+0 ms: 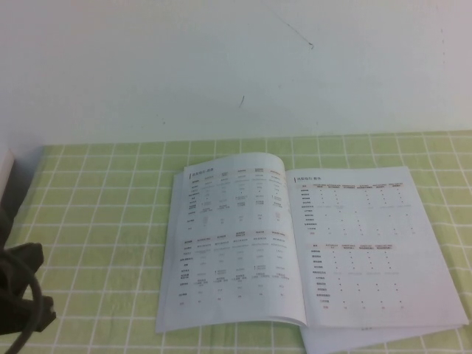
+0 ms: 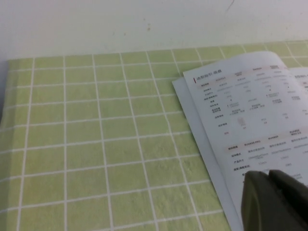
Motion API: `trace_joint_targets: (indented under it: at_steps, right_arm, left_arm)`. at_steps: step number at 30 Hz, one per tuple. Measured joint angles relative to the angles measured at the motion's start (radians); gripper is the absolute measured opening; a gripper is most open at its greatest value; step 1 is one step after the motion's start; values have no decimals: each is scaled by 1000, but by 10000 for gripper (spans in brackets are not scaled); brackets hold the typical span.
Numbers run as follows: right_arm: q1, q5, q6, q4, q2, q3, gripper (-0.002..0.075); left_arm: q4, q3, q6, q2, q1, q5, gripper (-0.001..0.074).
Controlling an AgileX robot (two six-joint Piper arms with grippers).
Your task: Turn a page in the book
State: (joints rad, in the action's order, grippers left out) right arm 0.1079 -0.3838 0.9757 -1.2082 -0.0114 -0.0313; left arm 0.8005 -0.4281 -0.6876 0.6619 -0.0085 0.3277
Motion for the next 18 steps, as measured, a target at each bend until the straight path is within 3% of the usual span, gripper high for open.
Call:
trace_joint_targets:
  at_steps: [8,13,18]
  right_arm:
    - [0,-10,83,-24,107,-69,-3]
    - [0,-43,267,-295,224,-79,-3]
    - [0,97,450,-477,261,-90,-3]
  left_arm:
    - [14,-6,-47,42,0,17,-4]
    - [16,-6,-80,42,0,18,-4]
    - [50,-6,-82,42,0,18,-4]
